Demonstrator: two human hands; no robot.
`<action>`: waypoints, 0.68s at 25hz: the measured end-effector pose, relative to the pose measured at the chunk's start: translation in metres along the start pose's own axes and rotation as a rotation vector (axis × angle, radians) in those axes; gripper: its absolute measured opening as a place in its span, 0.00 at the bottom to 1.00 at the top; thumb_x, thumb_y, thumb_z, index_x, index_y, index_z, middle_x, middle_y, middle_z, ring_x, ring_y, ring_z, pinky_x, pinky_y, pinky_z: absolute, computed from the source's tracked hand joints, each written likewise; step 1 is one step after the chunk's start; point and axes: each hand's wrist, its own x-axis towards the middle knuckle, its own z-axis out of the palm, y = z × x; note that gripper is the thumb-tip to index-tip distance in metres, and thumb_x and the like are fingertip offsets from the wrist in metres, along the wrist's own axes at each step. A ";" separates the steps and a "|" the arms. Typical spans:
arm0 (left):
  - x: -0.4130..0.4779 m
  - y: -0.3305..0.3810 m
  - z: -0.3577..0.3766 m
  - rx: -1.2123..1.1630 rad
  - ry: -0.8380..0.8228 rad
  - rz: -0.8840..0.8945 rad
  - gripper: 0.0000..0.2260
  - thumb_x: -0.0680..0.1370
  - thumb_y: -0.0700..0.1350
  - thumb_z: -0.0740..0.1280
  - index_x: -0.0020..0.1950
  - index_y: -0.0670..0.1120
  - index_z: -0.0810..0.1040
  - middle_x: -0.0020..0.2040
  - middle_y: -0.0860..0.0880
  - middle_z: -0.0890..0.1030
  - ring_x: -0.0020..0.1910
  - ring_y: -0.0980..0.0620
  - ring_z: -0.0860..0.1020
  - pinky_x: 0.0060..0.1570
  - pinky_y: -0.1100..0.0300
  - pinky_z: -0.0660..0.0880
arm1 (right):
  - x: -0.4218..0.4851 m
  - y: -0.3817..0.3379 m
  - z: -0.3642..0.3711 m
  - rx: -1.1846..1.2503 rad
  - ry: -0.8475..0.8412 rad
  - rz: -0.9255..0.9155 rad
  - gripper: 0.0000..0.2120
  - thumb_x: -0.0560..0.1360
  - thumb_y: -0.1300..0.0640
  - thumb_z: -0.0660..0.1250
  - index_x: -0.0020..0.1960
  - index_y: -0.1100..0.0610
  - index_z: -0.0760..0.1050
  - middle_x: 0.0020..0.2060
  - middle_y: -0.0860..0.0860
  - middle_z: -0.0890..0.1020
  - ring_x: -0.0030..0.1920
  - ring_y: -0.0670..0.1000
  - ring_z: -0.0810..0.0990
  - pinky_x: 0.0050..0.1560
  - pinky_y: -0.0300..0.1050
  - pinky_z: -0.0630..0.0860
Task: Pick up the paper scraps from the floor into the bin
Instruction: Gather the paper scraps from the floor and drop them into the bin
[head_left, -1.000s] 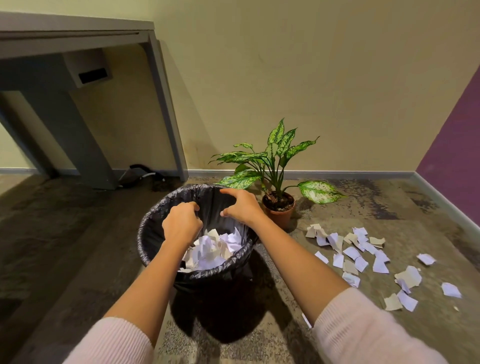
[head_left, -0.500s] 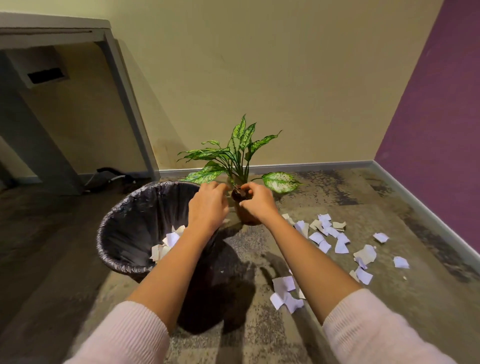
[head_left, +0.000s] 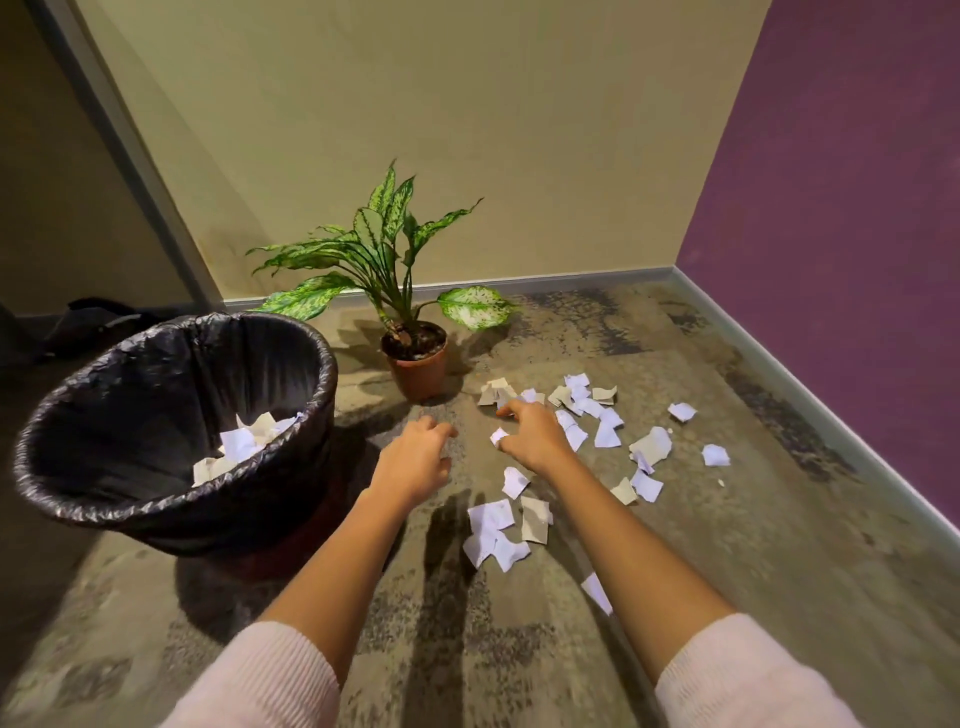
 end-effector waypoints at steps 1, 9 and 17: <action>-0.002 -0.005 0.015 -0.011 -0.033 -0.025 0.20 0.76 0.44 0.65 0.68 0.49 0.71 0.65 0.46 0.73 0.66 0.44 0.70 0.61 0.49 0.72 | -0.001 0.012 0.009 -0.012 -0.017 0.009 0.22 0.70 0.62 0.68 0.62 0.51 0.76 0.59 0.56 0.78 0.58 0.58 0.77 0.50 0.46 0.75; -0.029 -0.054 0.094 -0.145 -0.276 -0.406 0.26 0.77 0.41 0.63 0.74 0.43 0.62 0.74 0.38 0.62 0.70 0.37 0.66 0.68 0.50 0.67 | -0.007 0.068 0.072 -0.214 -0.185 -0.009 0.23 0.72 0.61 0.66 0.66 0.50 0.72 0.63 0.57 0.71 0.67 0.59 0.67 0.59 0.52 0.74; -0.022 -0.059 0.118 -0.203 -0.321 -0.563 0.37 0.80 0.53 0.61 0.79 0.38 0.44 0.78 0.35 0.38 0.78 0.37 0.39 0.76 0.48 0.46 | -0.003 0.083 0.096 -0.246 -0.286 -0.029 0.29 0.72 0.45 0.69 0.71 0.46 0.67 0.72 0.57 0.63 0.75 0.61 0.53 0.70 0.59 0.63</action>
